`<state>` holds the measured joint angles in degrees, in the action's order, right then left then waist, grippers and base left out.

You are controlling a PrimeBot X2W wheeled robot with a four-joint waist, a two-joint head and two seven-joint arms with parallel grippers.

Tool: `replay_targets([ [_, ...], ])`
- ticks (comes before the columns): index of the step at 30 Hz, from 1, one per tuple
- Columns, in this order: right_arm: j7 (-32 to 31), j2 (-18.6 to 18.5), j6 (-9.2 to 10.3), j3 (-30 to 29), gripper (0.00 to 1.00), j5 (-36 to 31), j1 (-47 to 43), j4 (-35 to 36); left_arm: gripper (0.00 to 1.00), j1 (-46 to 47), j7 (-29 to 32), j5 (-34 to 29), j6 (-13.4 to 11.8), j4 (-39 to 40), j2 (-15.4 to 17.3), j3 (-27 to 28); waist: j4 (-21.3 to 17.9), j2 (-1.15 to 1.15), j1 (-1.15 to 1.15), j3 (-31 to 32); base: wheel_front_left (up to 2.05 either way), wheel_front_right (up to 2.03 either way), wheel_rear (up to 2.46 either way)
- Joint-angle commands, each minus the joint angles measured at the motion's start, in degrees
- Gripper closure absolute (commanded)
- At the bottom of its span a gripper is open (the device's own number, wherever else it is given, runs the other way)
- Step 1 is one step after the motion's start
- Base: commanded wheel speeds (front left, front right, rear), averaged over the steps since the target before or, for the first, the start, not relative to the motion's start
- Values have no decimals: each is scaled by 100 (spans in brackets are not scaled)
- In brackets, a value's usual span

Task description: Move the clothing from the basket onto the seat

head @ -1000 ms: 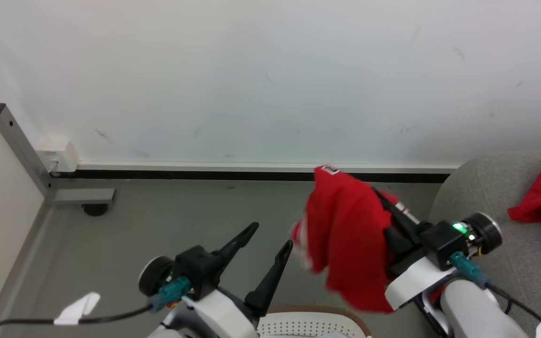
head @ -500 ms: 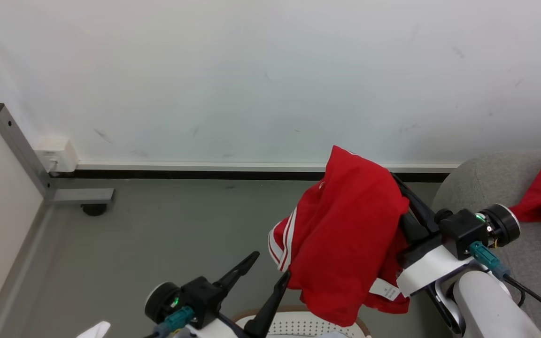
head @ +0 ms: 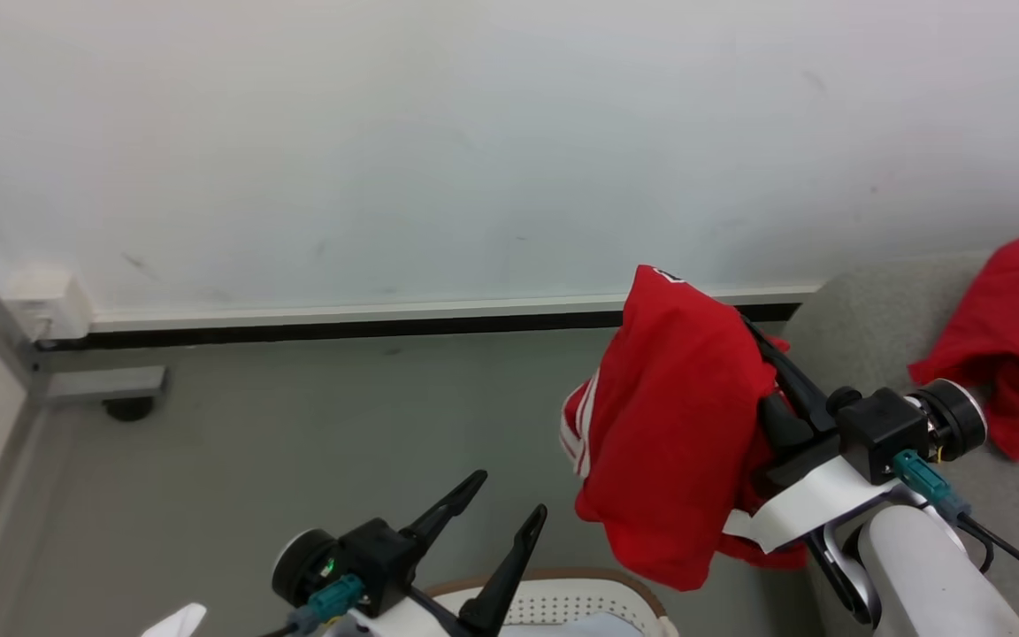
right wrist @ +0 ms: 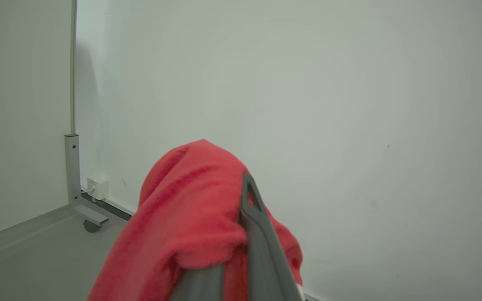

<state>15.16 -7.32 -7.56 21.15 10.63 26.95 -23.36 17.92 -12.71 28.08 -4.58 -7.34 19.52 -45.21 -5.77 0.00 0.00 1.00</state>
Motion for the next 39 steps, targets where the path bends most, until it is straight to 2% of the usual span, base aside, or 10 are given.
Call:
replay_targets([
  [1,-2,-24,14,-26,100,34,76,37,0,28,-38,8,-7,9,34,-4,-201,0,0,-50,0,0,0],
  [12,-1,-103,14,-195,100,94,160,169,0,158,-25,-58,-11,206,-23,-66,-1255,0,0,-472,0,0,0],
  [19,-2,-190,15,-867,100,102,470,398,0,632,111,-215,141,424,-5,-159,-1507,0,0,-1385,0,0,0],
  [26,-42,-460,14,-2172,100,96,1572,447,0,1356,347,-495,364,746,118,-185,-1245,0,0,-2703,0,0,0],
  [32,-607,-1158,14,-3666,100,97,3012,167,0,1766,436,-596,441,984,296,-74,-899,0,0,-3631,0,0,0],
  [35,-833,-1492,14,-4393,100,-282,3431,-160,0,1813,399,-594,439,1043,359,-39,-753,0,0,-3899,0,0,0],
  [39,-862,-1641,14,-5392,100,-900,3491,-671,0,1754,306,-559,422,1005,364,-33,-594,0,0,-4038,0,0,0],
])
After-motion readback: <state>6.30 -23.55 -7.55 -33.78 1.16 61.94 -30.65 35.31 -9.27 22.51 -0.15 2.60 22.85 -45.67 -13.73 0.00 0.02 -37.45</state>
